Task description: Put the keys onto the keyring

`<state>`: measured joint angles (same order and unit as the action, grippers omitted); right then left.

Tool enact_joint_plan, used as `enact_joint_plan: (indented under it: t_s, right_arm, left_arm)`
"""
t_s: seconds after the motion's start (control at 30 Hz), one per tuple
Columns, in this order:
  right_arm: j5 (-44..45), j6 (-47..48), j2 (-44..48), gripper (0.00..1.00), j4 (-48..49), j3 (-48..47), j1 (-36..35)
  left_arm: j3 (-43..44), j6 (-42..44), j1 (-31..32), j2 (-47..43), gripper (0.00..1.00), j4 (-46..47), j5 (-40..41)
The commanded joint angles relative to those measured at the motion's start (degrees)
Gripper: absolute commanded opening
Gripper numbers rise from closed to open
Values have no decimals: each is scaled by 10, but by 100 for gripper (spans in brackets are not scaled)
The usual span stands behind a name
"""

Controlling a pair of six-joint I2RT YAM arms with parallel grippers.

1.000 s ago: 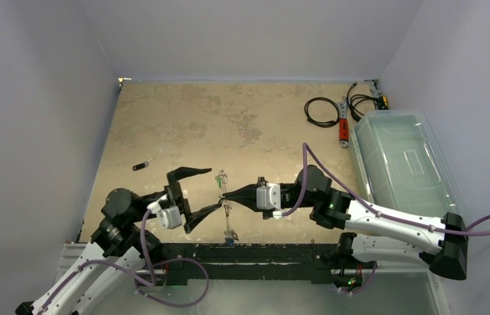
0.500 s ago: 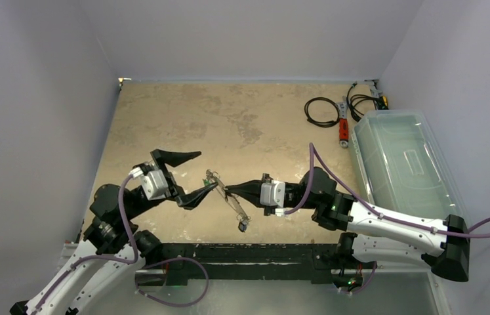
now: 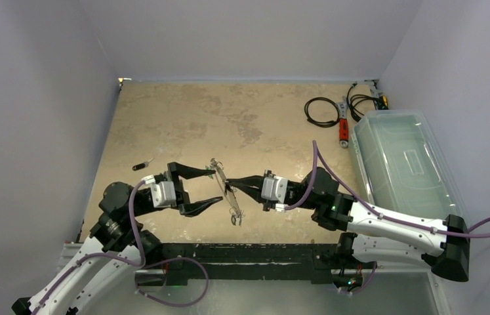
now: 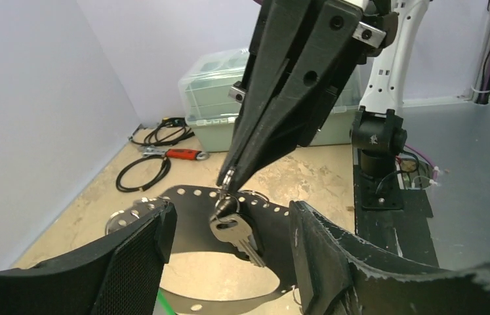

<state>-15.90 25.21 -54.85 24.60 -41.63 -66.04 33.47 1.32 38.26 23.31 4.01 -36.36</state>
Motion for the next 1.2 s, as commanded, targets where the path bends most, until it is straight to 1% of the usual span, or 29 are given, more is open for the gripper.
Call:
enact_joint_plan:
  t_s: [0.0,0.17,0.23,0.3,0.43,0.57,0.83,1.17]
  right_arm:
    - [47,-16,14,0,79,8,0]
    - [78,-31,22,0,125,19,0]
    - [91,-36,22,0,137,21,-1]
    - [90,-41,20,0,143,22,0]
    - [89,-45,21,0,162,29,0]
    - [72,-48,19,0,158,24,-1]
    - [57,-54,4,0,182,22,-1]
    - [41,-70,-10,0,198,20,-1]
  left_arm:
    - [-8,12,-4,8,64,39,-37]
    - [-13,7,-3,12,64,40,13]
    - [-15,8,-3,15,64,42,20]
    - [-17,11,-3,21,63,42,21]
    - [-14,18,-3,49,57,35,18]
    - [-8,30,-4,70,52,24,26]
    - [-9,31,-4,79,51,28,13]
    - [-5,31,-6,88,46,27,12]
